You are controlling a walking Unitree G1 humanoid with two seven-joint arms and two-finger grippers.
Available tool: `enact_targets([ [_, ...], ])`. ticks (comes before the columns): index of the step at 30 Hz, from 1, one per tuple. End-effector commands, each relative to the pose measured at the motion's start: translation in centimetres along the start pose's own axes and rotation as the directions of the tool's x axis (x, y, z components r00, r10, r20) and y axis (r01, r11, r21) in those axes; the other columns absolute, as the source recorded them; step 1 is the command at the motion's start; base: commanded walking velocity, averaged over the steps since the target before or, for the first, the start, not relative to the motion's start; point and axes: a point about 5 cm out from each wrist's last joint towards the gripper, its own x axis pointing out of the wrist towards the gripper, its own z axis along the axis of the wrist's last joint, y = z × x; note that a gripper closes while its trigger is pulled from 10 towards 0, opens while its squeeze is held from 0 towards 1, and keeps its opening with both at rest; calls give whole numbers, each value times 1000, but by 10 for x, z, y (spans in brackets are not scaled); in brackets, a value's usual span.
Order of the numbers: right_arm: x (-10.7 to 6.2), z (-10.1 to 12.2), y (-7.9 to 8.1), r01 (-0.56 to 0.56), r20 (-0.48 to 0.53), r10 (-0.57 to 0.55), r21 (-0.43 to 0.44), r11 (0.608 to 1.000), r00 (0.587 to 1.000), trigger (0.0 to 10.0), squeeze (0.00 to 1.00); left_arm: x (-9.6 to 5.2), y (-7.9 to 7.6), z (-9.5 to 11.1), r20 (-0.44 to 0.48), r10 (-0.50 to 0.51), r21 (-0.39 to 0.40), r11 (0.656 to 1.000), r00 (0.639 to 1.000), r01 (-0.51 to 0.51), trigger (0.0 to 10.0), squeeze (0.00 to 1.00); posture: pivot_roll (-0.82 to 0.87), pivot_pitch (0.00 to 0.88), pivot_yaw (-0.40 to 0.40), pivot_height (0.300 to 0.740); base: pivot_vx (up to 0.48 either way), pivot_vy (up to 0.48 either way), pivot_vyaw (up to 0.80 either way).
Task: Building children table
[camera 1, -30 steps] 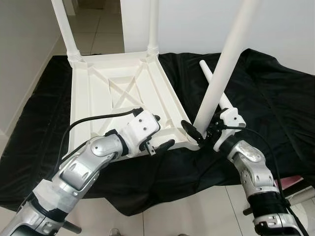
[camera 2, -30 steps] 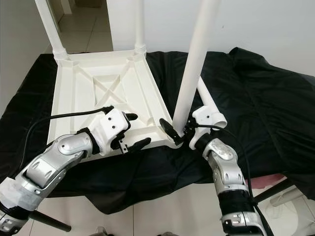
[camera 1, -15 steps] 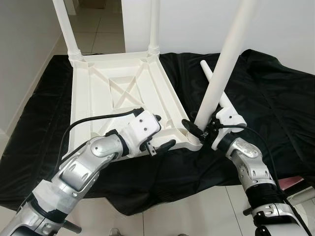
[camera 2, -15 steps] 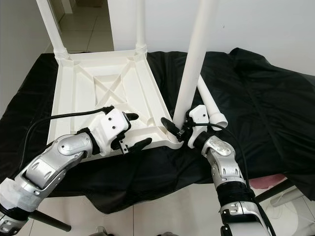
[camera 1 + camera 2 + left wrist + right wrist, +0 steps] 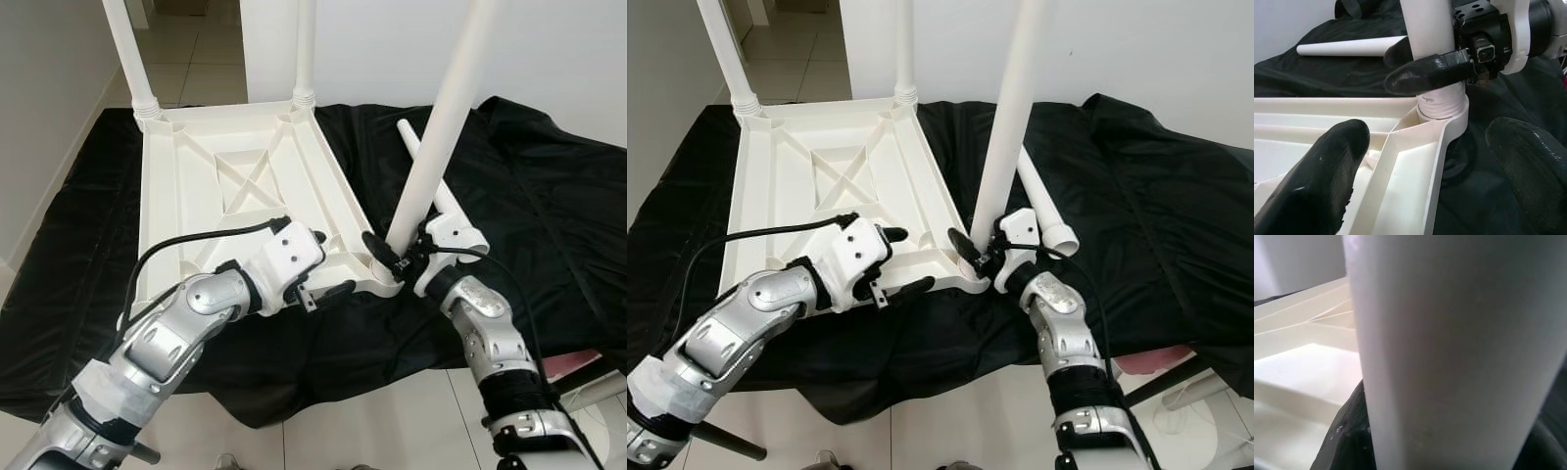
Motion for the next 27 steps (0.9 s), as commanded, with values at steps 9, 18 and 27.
enact_targets([
  [9, -11, -2, 17, 456, -35, -455, 39, 889, 890, 10000, 0, 1, -9, -3, -17, -147, 2, 989, 989, 147, 10000, 0, -49, 69, -17, 740, 0, 0, 0],
  [18, -4, 1, 54, 511, -31, -512, 132, 849, 858, 10000, 0, 2, -10, -2, -16, -159, 6, 987, 987, 159, 10000, 0, -45, 64, -16, 740, 0, 0, 0],
  [27, 0, 11, 59, 461, 5, -464, 121, 879, 886, 10000, 0, 3, -10, -3, -21, -160, 20, 987, 987, 160, 10000, 0, -35, 50, -28, 740, 0, 0, 0],
])
